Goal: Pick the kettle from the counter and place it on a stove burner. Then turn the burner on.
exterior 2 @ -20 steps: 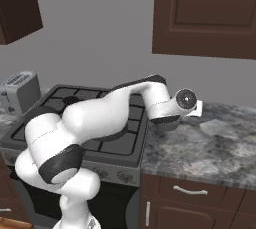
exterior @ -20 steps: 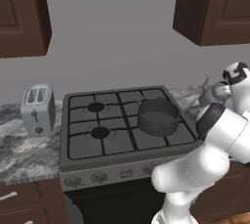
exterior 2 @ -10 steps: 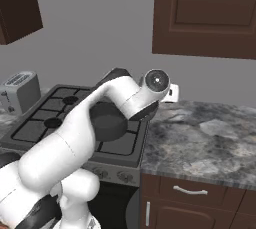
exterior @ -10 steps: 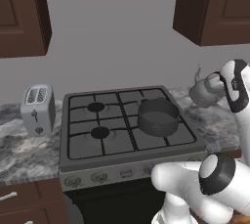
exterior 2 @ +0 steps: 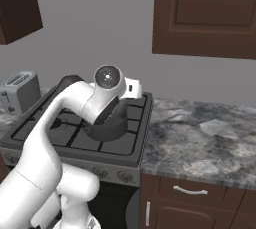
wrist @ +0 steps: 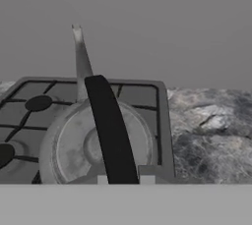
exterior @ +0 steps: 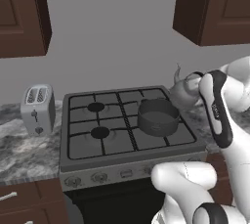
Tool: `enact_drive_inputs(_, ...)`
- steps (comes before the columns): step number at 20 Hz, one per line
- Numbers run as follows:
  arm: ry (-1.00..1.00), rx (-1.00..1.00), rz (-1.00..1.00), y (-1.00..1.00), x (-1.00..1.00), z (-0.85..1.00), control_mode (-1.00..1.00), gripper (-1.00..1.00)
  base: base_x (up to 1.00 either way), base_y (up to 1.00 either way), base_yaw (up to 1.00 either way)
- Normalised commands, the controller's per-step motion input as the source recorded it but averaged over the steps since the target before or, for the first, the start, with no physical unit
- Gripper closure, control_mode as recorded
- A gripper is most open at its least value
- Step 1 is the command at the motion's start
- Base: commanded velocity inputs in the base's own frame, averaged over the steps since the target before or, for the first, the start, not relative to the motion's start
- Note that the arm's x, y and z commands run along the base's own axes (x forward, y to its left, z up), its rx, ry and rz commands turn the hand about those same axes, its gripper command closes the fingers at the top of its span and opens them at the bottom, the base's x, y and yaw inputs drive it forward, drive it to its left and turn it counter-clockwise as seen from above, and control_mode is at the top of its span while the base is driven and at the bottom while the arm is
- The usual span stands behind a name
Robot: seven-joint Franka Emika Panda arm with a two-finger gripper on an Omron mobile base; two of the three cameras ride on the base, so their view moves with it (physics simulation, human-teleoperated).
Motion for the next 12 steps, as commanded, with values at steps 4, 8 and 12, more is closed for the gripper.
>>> enact_drive_inputs(4, -0.01, 0.0, 0.0, 1.0, 0.0, 0.37, -1.0, 1.0, 0.0, 0.0, 0.0)
enact_drive_inputs(8, 0.0, 0.0, 0.0, 1.0, 0.01, 0.33, -1.0, 1.0, 0.0, 0.0, 0.0)
enact_drive_inputs(12, 0.0, 0.0, 0.0, 1.0, 0.1, 0.14, -1.0, 1.0, 0.0, 0.0, 0.0)
